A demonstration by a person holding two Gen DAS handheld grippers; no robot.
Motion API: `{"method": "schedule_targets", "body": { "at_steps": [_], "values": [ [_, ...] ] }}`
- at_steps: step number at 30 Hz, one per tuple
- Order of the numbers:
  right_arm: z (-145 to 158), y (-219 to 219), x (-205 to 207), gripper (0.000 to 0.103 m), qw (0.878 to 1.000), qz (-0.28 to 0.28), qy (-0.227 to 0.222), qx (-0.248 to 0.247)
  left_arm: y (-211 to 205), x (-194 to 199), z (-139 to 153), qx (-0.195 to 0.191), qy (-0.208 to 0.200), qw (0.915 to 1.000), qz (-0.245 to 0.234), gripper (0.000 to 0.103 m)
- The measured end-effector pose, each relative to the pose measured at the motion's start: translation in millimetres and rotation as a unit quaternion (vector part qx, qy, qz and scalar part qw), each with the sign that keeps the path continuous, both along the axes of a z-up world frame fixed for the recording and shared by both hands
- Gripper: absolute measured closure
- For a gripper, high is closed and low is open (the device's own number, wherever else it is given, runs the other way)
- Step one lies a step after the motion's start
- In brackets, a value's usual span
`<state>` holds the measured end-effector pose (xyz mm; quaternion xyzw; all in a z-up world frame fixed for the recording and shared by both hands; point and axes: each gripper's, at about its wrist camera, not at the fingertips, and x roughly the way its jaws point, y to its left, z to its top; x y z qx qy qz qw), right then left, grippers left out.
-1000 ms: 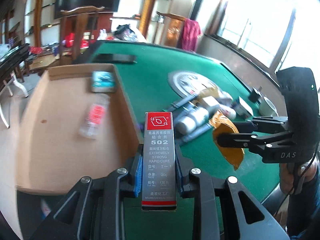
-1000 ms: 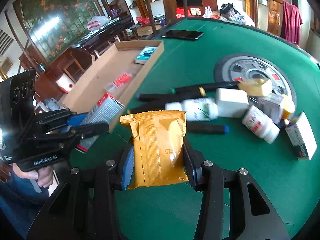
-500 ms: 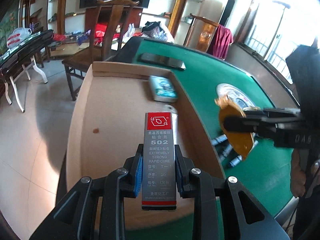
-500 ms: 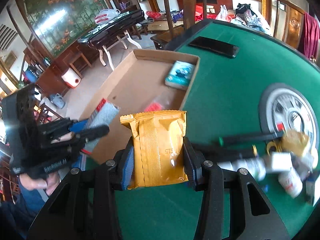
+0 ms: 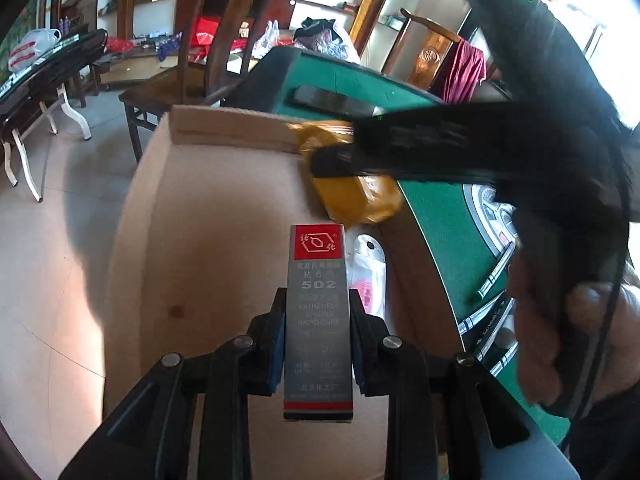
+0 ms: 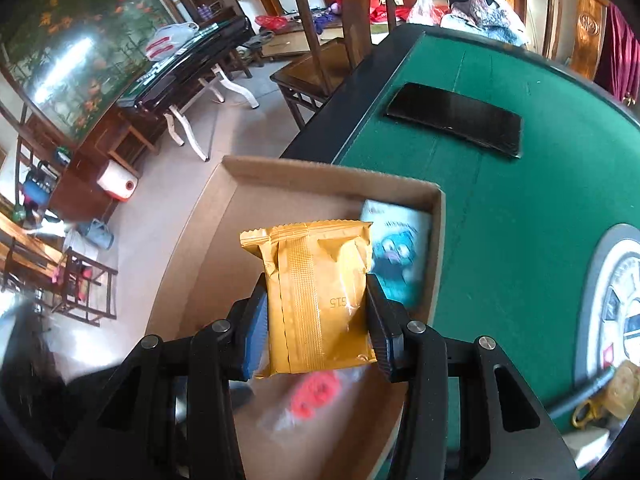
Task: Organize objects
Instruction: 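Carry glue box and yellow packet into the cardboard tray with both tools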
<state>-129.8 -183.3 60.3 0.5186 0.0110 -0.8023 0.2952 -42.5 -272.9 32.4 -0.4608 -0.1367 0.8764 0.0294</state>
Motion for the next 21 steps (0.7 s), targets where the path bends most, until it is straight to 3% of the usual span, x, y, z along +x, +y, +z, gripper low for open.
{"method": "schedule_targets", "body": {
  "at_steps": [14, 21],
  "values": [
    [-31.7, -43.3, -24.4, 0.059, 0.999, 0.006, 0.022, 0.041, -2.8, -3.7, -11.7, 0.010, -0.013, 0.9998, 0.007, 0.076],
    [-26.5, -45.1, -23.2, 0.058, 0.999, 0.008, 0.037, 0.037, -5.1, -5.4, -10.5, 0.026, -0.013, 0.9996, 0.006, 0.073]
  ]
}}
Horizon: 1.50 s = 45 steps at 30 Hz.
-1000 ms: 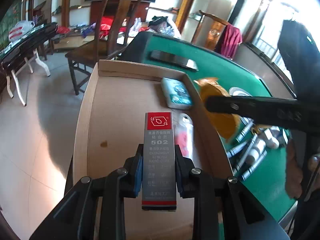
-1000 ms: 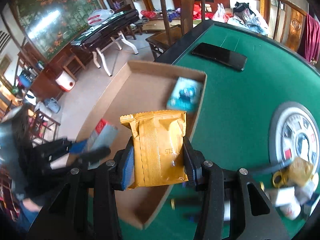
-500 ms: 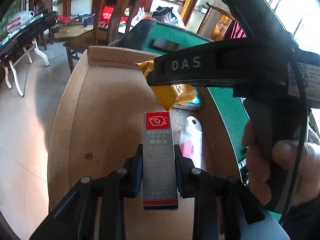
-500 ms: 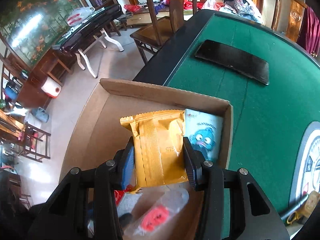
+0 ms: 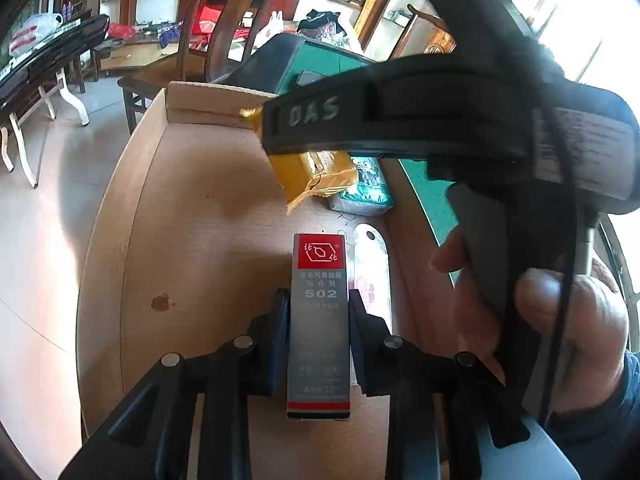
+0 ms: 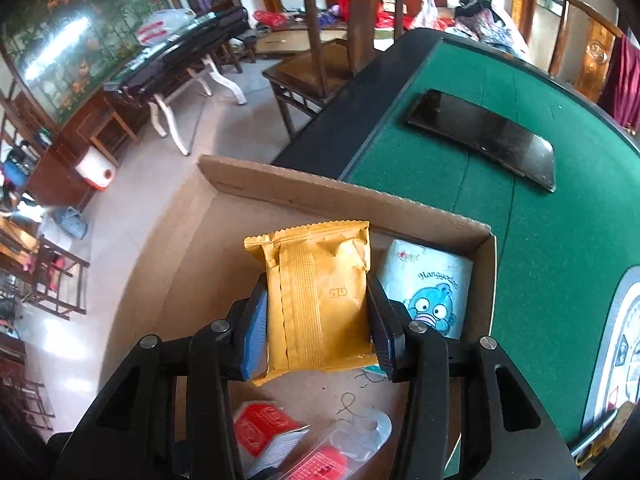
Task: Organize objects
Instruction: 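Carry glue box and yellow packet into the cardboard tray with both tools, then open both tools to drop glue box and yellow packet in tray, then move both tools back over the remaining items on the table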
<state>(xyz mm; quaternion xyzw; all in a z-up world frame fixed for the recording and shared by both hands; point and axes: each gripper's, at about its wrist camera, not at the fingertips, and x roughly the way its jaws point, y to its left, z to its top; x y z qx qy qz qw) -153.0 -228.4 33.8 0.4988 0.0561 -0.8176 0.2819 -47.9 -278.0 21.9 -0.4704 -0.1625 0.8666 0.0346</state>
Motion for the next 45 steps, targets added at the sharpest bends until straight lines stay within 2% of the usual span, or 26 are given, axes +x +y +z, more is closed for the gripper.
{"method": "schedule_targets", "body": {
  "at_steps": [8, 18, 21, 28, 35, 41, 45],
  "values": [
    [19.5, 16.6, 11.0, 0.057, 1.000, -0.002, 0.015, -0.019, 2.5, 10.7, 8.2, 0.011, 0.013, 0.9999, -0.002, 0.058],
    [24.4, 31.2, 12.8, 0.057, 0.999, -0.007, 0.004, -0.032, 4.4, 17.8, 12.4, 0.009, 0.011, 0.9999, -0.005, 0.057],
    [26.5, 31.9, 16.9, 0.057, 0.999, -0.003, 0.014, -0.030, 3.8, 18.5, 12.2, 0.010, 0.012, 0.9999, -0.006, 0.057],
    [39.6, 57.3, 19.2, 0.057, 0.997, -0.019, 0.021, -0.072, 7.4, 29.2, 17.7, 0.006, 0.025, 0.9996, -0.010, 0.057],
    [41.1, 107.3, 50.4, 0.057, 0.991, -0.018, 0.002, -0.129, 26.3, 33.7, 26.0, -0.008, 0.044, 0.9984, -0.034, 0.054],
    [35.9, 175.3, 83.3, 0.057, 0.983, -0.034, -0.018, -0.179, 66.7, 34.4, 34.9, -0.028, 0.056, 0.9948, -0.080, 0.046],
    [33.0, 223.3, 108.0, 0.057, 0.977, -0.045, -0.014, -0.208, 98.2, 32.6, 33.6, -0.041, 0.052, 0.9913, -0.114, 0.044]
  ]
}}
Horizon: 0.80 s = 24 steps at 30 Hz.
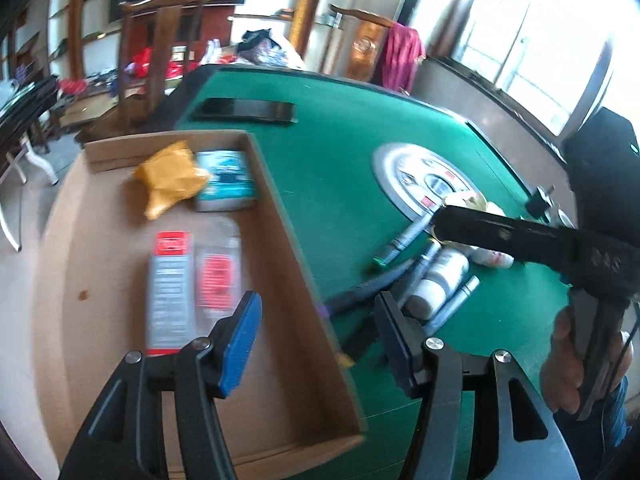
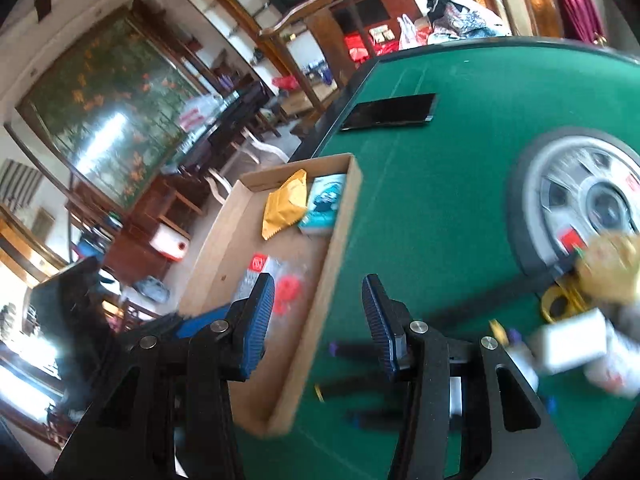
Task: Organize objects
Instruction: 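Move both tools back over the remaining items on the table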
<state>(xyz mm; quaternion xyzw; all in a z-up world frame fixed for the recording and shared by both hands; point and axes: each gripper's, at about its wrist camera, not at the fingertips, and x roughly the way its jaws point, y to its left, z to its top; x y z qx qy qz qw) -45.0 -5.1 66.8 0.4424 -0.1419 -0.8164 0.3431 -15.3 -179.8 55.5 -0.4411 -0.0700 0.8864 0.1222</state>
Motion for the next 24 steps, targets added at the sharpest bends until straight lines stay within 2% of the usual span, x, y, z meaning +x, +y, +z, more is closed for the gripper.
{"method": "schedule_targets", "body": {
  "at_steps": [4, 10, 12, 14, 15, 17, 19, 21, 24],
  "values": [
    [-2.2, 46.8, 20.8, 0.057, 0.999, -0.025, 0.023, 0.005, 28.4, -12.8, -8.8, 0.000, -0.019, 0.9996, -0.022, 0.044],
    [1.1, 123.7, 30.0, 0.057, 0.996, -0.077, 0.047, -0.012, 50.6, -42.8, -26.0, -0.009, -0.051, 0.9986, -0.010, 0.044],
    [0.9, 159.9, 26.7, 0.057, 0.992, -0.109, 0.047, -0.034, 55.1, -49.2, -29.8, -0.014, -0.059, 0.9981, -0.007, 0.044],
    [1.9, 189.2, 23.1, 0.057, 0.987, -0.150, 0.056, -0.016, 63.4, -53.4, -36.2, -0.022, -0.070, 0.9972, -0.016, 0.043],
    [1.6, 204.4, 20.6, 0.057, 0.984, -0.171, 0.056, -0.010, 64.6, -53.3, -37.7, -0.022, -0.072, 0.9971, -0.014, 0.042],
    [-0.5, 230.1, 12.8, 0.047, 0.980, -0.192, 0.048, -0.006, 68.5, -49.8, -39.9, -0.037, -0.070, 0.9968, -0.011, 0.042],
    [-4.2, 253.7, 8.2, 0.047, 0.972, -0.231, 0.041, 0.015, 72.0, -42.4, -40.5, -0.033, -0.072, 0.9967, -0.018, 0.042],
    [-8.8, 272.9, 3.6, 0.045, 0.970, -0.242, 0.031, -0.002, 76.6, -33.6, -40.4, -0.021, -0.076, 0.9966, -0.026, 0.042],
    [-21.9, 291.1, -7.1, 0.045, 0.967, -0.256, 0.000, 0.011, 86.9, -13.8, -38.5, -0.008, -0.078, 0.9963, -0.036, 0.030]
  ]
}}
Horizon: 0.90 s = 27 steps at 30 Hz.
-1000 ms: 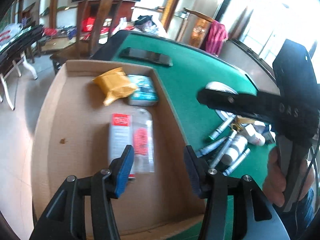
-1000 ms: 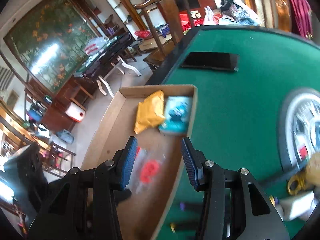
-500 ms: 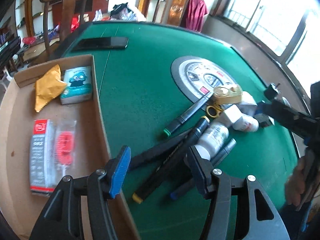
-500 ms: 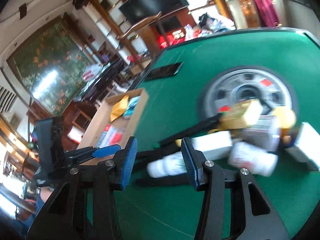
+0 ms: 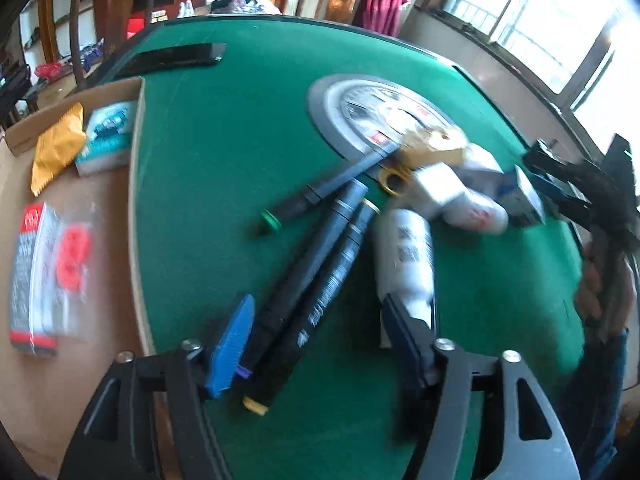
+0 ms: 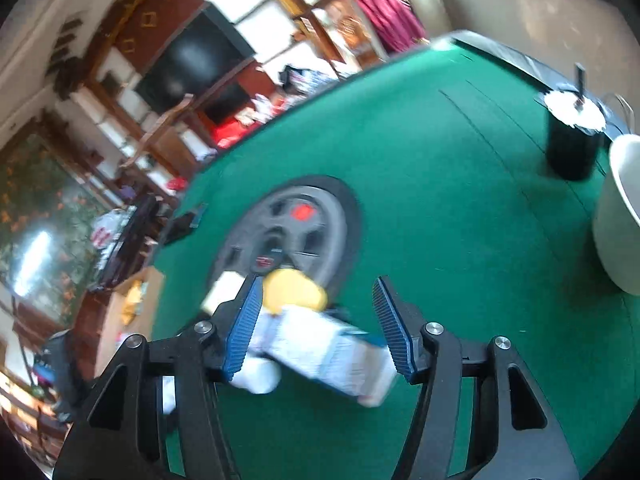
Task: Organize objects
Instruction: 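Move both tools back over the remaining items on the table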
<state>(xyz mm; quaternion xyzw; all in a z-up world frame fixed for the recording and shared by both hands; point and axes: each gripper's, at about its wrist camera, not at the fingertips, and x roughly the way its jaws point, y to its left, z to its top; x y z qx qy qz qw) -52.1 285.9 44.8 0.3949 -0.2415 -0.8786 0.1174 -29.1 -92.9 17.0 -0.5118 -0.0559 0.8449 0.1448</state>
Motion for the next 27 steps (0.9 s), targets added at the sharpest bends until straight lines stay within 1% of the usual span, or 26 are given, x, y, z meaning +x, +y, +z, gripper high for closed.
{"method": "schedule_targets", "body": {
  "at_steps": [2, 4, 7, 9, 10, 12, 15, 16, 19, 21, 24, 27],
  "values": [
    [-6.0, 4.2, -5.2, 0.045, 1.000, 0.006, -0.015, -0.005, 6.8, 15.5, 1.4, 0.010, 0.003, 0.9999, -0.014, 0.028],
    [-9.9, 2.0, -7.3, 0.045, 1.000, 0.013, -0.022, -0.016, 11.5, 27.2, 3.0, 0.018, 0.001, 0.9995, -0.024, 0.028],
    [-12.4, -6.1, -2.3, 0.045, 0.998, 0.044, -0.029, -0.038, 15.6, 37.1, 6.0, 0.033, -0.004, 0.9985, -0.043, 0.028],
    [-14.6, -14.5, 0.0, 0.045, 0.996, 0.068, -0.033, -0.054, 20.9, 37.8, 8.8, 0.035, 0.001, 0.9982, -0.048, 0.028],
    [-14.6, -19.5, 3.3, 0.045, 0.995, 0.081, -0.034, -0.057, 20.9, 37.7, 11.6, 0.033, 0.007, 0.9984, -0.046, 0.028],
    [-15.7, -28.1, 9.2, 0.045, 0.994, 0.090, -0.034, -0.043, 18.8, 33.2, 14.6, 0.027, 0.015, 0.9989, -0.034, 0.028],
    [-17.0, -34.2, 14.6, 0.045, 0.996, 0.087, -0.037, -0.009, 15.3, 20.5, 7.7, -0.007, 0.013, 0.9998, -0.017, 0.030],
    [-17.6, -33.4, 15.4, 0.045, 0.996, 0.085, -0.038, -0.008, 11.3, 19.4, 6.2, -0.010, 0.012, 0.9998, -0.012, 0.030],
    [-18.0, -27.8, 16.3, 0.045, 0.996, 0.079, -0.036, -0.025, 0.9, 15.2, 4.6, -0.007, 0.014, 0.9998, -0.011, 0.046],
    [-17.9, -26.2, 16.1, 0.045, 0.996, 0.075, -0.036, -0.026, -4.8, 11.2, 5.2, -0.022, 0.014, 0.9996, -0.009, 0.060],
    [-16.9, -27.4, 16.0, 0.045, 0.996, 0.075, -0.033, -0.028, -10.7, 6.3, 7.3, -0.019, 0.014, 0.9997, -0.009, 0.061],
    [-16.8, -29.2, 16.3, 0.045, 0.996, 0.076, -0.031, -0.029, -10.9, -0.1, 9.1, -0.032, 0.009, 0.9994, -0.006, 0.061]
  ]
}}
